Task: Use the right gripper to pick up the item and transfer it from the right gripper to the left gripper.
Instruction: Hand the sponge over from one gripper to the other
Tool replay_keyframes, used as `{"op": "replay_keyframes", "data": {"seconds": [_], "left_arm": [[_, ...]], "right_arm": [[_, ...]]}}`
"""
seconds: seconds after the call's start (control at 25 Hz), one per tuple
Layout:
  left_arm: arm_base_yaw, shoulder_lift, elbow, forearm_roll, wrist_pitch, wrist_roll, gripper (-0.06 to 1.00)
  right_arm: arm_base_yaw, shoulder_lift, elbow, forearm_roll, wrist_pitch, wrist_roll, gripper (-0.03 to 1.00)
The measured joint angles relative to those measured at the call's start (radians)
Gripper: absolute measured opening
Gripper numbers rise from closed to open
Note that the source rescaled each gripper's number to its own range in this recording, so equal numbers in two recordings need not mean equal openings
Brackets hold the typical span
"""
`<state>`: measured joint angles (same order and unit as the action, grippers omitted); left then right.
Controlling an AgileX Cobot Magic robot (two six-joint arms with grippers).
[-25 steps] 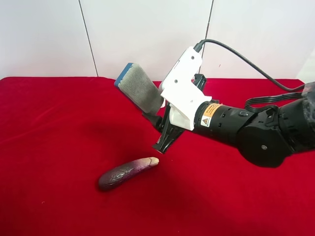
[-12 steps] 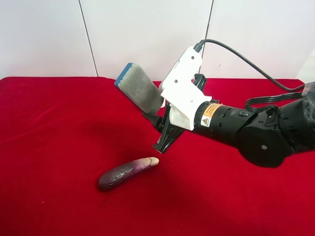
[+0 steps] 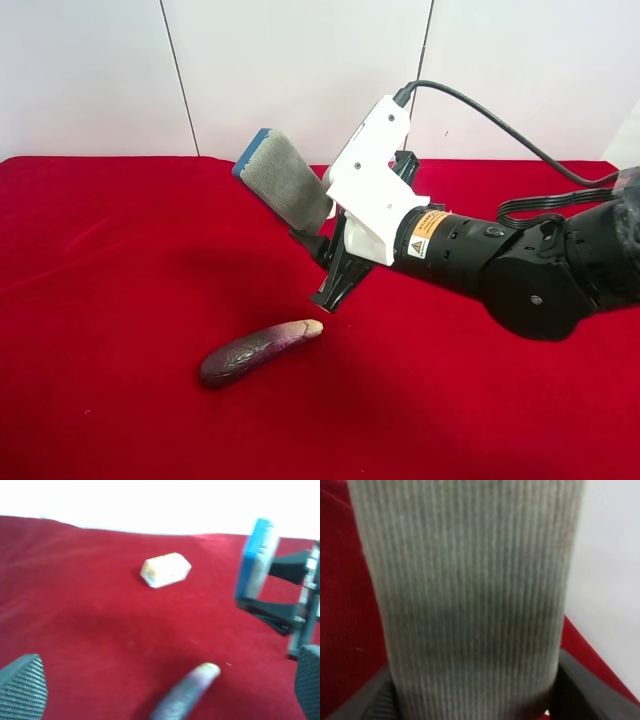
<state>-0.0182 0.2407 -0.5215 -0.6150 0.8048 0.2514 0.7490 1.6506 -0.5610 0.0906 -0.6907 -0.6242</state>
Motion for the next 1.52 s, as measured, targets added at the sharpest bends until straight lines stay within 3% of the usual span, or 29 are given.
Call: {"op": "replay_keyframes", "data": {"seconds": [0.4,0.52,0.64,0.84,1.2,1.32,1.52], "left_arm": [[0.0,0.353,0.0,-0.375,-0.134,0.467,1.0],[-0.011,0.42,0.0,-0.428,-0.156,0.58,1.0],[-0.072,0.454,-0.013,-0.407,-0.189,0.603,1.0],[-0.269,0.497,-0.044,-0.284,-0.346,0.572,1.0],[-0.605,0.71,-0.087,-0.266,-0.689,0.531,1.0],[-0.655,0.797,-0.148,-0.266,-0.72,0.52,1.0],[-0.661,0.934,-0.242,-0.268,-0.702,0.485,1.0]], "right_arm": [[0.0,0.0,0.0,0.0,0.0,0.0,0.0],[0.0,0.0,0.0,0.0,0.0,0.0,0.0],[0.0,0.0,0.0,0.0,0.0,0.0,0.0],[0.0,0.0,0.0,0.0,0.0,0.0,0.0],[0.0,0.0,0.0,0.0,0.0,0.0,0.0],[0.0,0.0,0.0,0.0,0.0,0.0,0.0],[0.0,0.0,0.0,0.001,0.0,0.0,0.0]]}}
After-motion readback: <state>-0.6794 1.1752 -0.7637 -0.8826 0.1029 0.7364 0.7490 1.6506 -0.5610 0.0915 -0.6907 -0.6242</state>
